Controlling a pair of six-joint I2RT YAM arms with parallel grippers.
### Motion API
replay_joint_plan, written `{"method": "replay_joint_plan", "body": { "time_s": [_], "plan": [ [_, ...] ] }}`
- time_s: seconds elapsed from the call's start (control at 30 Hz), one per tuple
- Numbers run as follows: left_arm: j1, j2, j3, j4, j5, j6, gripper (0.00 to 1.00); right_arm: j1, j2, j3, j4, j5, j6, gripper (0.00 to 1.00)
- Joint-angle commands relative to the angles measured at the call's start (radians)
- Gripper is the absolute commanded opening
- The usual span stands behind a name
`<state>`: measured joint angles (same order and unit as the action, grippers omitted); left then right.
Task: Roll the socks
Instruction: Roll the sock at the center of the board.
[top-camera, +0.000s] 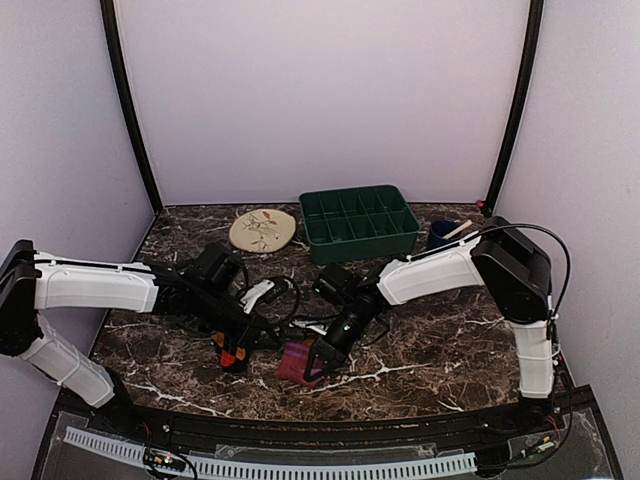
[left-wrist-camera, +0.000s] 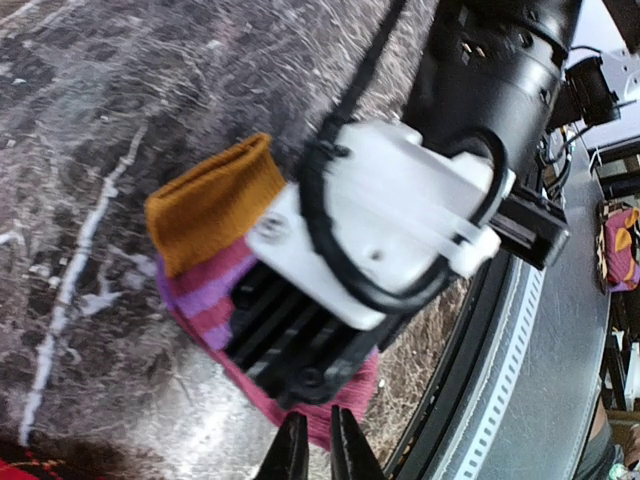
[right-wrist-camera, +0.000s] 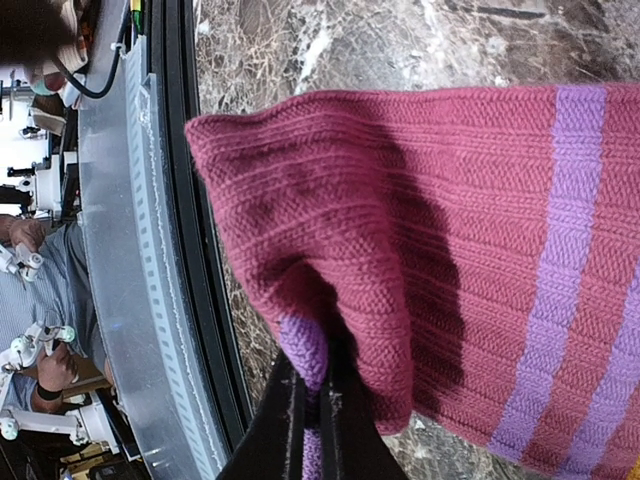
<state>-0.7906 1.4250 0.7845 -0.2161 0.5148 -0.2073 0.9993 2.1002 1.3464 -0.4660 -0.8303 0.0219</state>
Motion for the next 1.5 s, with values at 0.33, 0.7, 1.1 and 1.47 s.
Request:
{"method": "replay_joint_plan", "body": {
  "time_s": [0.33, 0.7, 1.1, 1.47],
  "plan": [
    [-0.066, -0.034, -0.016, -0.032, -0.049, -0.051, 0.17, -0.007, 0.017, 0.004, 0.033, -0.013, 0.010, 0.00],
    [-0.136, 0.019, -0.012, -0.057, -0.065, -0.067, 0.31, -0.013, 0.032, 0.022, 0.008, -0.019, -0.009, 0.00],
    [-0.176, 0.093, -0.006, -0.052, -0.145, -0.045, 0.34, -0.014, 0.023, 0.020, 0.000, -0.026, -0.015, 0.00],
    [-0.180, 0.123, -0.020, -0.010, -0.112, -0.032, 0.11, -0.016, 0.023, 0.016, 0.001, -0.026, -0.010, 0.00]
  ]
}}
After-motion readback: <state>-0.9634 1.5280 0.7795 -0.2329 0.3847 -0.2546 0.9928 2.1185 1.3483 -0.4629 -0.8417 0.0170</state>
